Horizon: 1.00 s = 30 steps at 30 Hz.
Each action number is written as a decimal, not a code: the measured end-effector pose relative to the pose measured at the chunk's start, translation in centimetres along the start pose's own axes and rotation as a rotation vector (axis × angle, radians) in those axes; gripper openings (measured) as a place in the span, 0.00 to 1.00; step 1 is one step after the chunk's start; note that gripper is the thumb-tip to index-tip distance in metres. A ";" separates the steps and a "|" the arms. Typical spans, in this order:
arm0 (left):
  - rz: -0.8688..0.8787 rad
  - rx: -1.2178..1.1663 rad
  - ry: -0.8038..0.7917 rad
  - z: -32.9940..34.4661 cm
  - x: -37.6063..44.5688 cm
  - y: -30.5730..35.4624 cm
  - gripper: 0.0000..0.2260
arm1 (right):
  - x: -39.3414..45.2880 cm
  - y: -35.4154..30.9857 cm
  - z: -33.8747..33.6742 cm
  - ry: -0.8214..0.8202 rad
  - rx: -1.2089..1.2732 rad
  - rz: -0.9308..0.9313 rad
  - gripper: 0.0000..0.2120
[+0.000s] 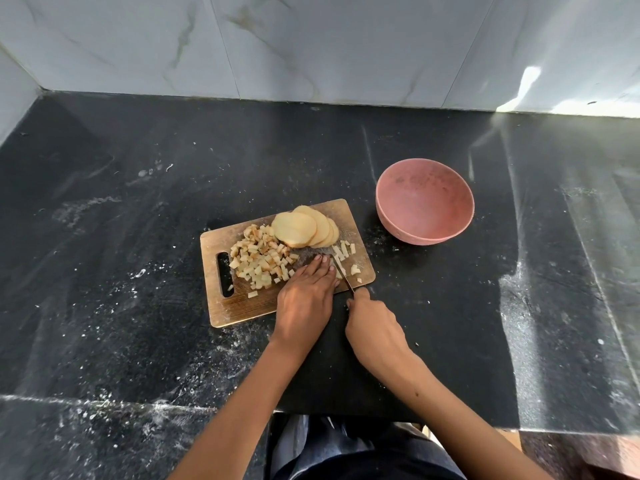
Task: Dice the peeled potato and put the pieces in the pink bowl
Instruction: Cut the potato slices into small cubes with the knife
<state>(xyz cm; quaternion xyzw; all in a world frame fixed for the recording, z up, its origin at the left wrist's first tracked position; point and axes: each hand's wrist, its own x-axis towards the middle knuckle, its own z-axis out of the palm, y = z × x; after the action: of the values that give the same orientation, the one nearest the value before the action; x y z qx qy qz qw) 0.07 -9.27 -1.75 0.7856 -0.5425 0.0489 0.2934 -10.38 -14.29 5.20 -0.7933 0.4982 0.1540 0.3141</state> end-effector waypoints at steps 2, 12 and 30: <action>-0.023 -0.005 -0.010 0.1 0.0 0.2 0.09 | -1.0 0.9 0.3 -0.009 -0.009 -0.018 0.10; -0.097 -0.058 0.016 0.0 -0.2 0.9 0.10 | -2.9 3.0 1.0 -0.013 -0.060 -0.023 0.09; -0.079 -0.050 0.012 -1.1 -0.9 -0.7 0.11 | -0.7 0.7 -1.1 0.031 0.161 -0.106 0.11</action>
<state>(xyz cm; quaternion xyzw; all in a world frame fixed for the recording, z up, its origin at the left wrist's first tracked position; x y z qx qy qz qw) 0.57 -7.82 -1.48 0.7986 -0.5103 0.0281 0.3179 -11.41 -14.74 6.19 -0.7930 0.4712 0.0844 0.3769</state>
